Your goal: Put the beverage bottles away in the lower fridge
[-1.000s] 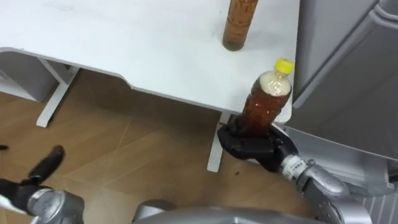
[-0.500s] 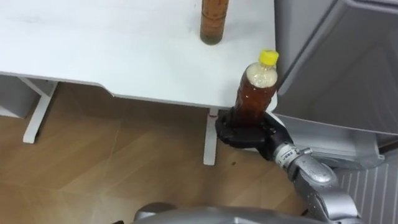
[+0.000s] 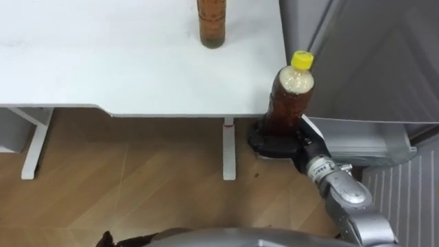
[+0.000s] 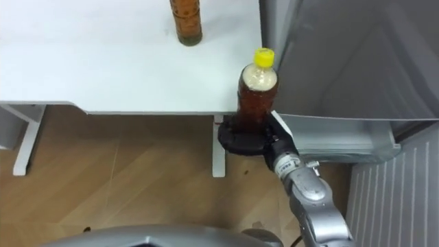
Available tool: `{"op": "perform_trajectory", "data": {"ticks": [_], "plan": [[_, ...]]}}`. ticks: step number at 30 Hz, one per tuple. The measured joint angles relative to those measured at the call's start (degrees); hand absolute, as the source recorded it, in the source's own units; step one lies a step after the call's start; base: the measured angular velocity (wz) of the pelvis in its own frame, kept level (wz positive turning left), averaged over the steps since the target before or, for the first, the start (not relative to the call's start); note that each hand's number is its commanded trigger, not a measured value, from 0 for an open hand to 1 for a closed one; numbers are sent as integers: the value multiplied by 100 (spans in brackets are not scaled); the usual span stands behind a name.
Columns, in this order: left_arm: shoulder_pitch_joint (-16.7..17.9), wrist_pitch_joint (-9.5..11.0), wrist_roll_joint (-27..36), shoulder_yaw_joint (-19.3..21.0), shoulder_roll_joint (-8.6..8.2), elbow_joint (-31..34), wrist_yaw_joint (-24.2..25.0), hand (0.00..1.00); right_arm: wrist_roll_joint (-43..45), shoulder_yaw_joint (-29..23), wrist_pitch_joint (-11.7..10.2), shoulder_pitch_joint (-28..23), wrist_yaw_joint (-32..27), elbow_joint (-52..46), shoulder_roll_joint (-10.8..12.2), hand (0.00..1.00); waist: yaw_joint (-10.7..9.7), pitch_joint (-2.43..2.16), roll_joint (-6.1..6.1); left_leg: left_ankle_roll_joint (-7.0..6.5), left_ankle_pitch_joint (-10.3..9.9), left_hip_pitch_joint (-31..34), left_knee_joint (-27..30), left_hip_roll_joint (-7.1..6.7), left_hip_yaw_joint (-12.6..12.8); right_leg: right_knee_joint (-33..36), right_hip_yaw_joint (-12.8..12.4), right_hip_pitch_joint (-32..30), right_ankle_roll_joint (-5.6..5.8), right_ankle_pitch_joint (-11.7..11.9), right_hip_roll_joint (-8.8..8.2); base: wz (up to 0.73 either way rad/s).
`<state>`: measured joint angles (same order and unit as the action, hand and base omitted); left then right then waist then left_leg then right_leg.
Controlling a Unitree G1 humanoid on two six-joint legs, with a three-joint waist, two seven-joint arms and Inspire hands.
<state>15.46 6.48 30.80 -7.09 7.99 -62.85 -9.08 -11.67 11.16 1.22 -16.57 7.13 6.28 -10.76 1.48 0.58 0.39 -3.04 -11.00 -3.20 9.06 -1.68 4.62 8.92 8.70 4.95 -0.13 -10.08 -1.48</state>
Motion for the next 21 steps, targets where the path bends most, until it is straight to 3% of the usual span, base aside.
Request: {"op": "perform_trajectory", "data": {"ticks": [3,11,18,21], "plan": [[-1,5,0,19,-19,-75,88,0,-2,-142,-3,-20,-305,0,54,100,-110,-1,2,-1,0,-5,-14,-2,7,0,-40,-1,4,3,0,-2],[-8,3,7,44,-24,-197,224,0,-46,-630,-77,-24,-1096,6,143,100,-139,-7,10,0,-3,-11,-35,2,90,0,-85,-31,3,5,22,-5],[-5,-43,7,64,-39,-188,313,0,-236,-712,-86,-24,-1867,6,202,100,-155,-66,69,0,-3,42,-34,0,139,14,-121,-123,-1,9,27,-1],[-7,-73,4,68,-39,-184,332,0,-341,-802,-113,-24,-2126,6,260,100,-162,-71,77,0,-3,19,-36,2,214,27,-232,-164,-2,9,36,-13]]}}
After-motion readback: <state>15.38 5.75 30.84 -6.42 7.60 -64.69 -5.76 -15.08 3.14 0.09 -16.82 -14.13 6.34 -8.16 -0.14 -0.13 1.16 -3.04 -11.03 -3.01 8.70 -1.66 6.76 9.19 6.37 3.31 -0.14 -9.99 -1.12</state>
